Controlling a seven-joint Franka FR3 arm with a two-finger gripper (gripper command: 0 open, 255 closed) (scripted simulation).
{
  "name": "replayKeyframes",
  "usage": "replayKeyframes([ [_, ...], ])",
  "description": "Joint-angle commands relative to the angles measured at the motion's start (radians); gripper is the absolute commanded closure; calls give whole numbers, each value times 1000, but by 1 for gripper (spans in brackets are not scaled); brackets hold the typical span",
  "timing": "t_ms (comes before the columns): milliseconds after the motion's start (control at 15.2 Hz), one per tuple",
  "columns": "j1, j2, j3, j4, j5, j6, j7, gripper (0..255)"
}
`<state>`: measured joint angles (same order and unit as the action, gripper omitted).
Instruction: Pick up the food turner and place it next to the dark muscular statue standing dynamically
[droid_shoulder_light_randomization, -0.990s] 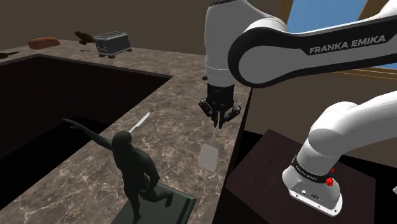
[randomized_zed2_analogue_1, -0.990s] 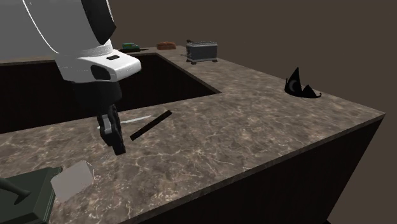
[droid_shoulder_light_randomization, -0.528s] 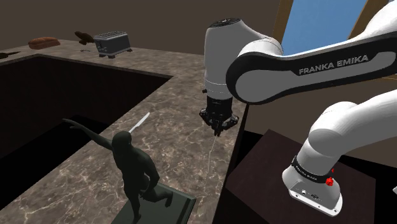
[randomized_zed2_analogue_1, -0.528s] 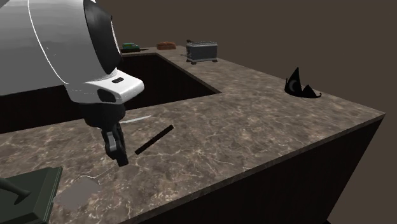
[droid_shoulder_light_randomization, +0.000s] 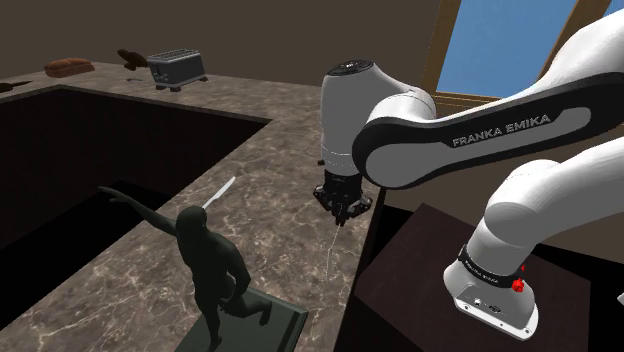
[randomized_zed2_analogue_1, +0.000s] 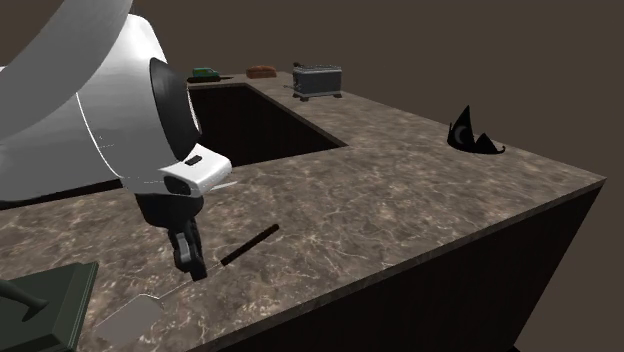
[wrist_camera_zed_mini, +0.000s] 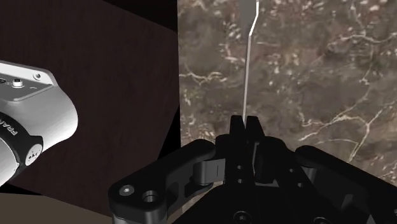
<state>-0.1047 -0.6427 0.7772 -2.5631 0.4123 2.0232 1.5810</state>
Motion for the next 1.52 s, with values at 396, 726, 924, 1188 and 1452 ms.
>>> replayKeyframes([
  [396,-12,59,63,-68,21,129,8,255],
  [726,-25,96,96,-93,26,191,15,255],
  [924,-24,96,95,-93,26,192,15,255],
  [1188,-24,96,95,-93,25,192,16,255],
  [1452,-25,97,94,-94,25,193,14,0],
])
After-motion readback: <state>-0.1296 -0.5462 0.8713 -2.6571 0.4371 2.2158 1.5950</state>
